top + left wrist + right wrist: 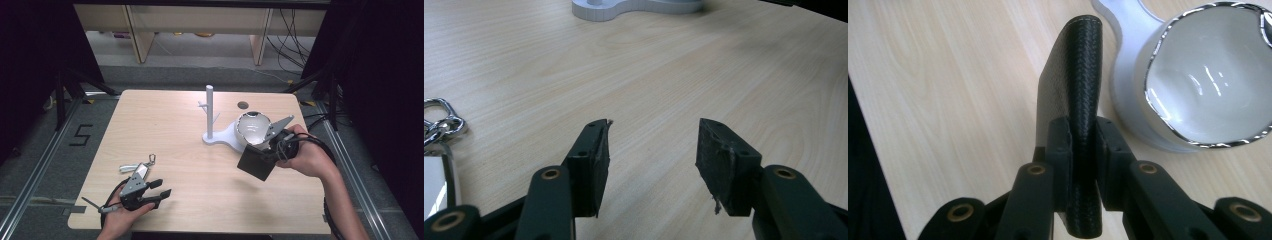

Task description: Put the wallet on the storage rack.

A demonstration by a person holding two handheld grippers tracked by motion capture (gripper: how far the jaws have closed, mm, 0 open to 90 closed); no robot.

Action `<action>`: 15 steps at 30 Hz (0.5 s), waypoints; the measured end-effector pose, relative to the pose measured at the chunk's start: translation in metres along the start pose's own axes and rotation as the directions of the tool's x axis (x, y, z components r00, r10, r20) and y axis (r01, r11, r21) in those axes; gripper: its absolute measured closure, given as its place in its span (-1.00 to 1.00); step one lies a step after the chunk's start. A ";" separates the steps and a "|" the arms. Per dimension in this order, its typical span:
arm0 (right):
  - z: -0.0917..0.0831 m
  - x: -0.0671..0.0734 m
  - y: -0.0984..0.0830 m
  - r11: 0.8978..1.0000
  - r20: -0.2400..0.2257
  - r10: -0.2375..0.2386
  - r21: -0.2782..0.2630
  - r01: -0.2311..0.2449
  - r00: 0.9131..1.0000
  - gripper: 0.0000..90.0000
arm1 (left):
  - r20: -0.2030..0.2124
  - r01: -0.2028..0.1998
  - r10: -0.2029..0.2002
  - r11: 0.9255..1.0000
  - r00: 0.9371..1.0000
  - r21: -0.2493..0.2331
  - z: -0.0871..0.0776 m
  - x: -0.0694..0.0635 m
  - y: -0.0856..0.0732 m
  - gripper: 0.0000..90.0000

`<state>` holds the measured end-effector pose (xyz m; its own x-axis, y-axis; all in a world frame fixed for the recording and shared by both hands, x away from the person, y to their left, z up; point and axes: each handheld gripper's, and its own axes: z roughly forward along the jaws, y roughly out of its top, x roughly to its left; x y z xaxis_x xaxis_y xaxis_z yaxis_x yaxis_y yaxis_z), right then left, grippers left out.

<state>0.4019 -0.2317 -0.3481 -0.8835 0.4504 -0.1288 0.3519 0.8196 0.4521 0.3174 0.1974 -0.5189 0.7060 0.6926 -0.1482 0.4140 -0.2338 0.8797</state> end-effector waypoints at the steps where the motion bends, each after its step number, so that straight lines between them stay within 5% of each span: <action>1: 0.000 0.000 0.000 1.000 0.000 0.000 0.000 0.000 1.000 0.77 | 0.000 0.000 0.000 1.000 1.000 0.000 0.000 0.000 0.000 0.04; 7: -0.004 -0.006 0.001 1.000 0.041 -0.002 0.015 0.001 0.999 0.77 | -0.001 0.005 -0.005 1.000 1.000 -0.018 -0.001 0.001 0.000 0.04; 15: -0.010 -0.013 0.009 0.998 0.096 -0.062 0.018 0.061 0.993 0.77 | -0.010 0.002 -0.002 1.000 1.000 -0.010 -0.002 0.002 0.000 0.04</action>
<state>0.4137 -0.2341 -0.3335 -0.8697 0.4305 -0.2413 0.3030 0.8518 0.4274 0.3178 0.2000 -0.5188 0.6993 0.7000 -0.1449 0.4095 -0.2262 0.8838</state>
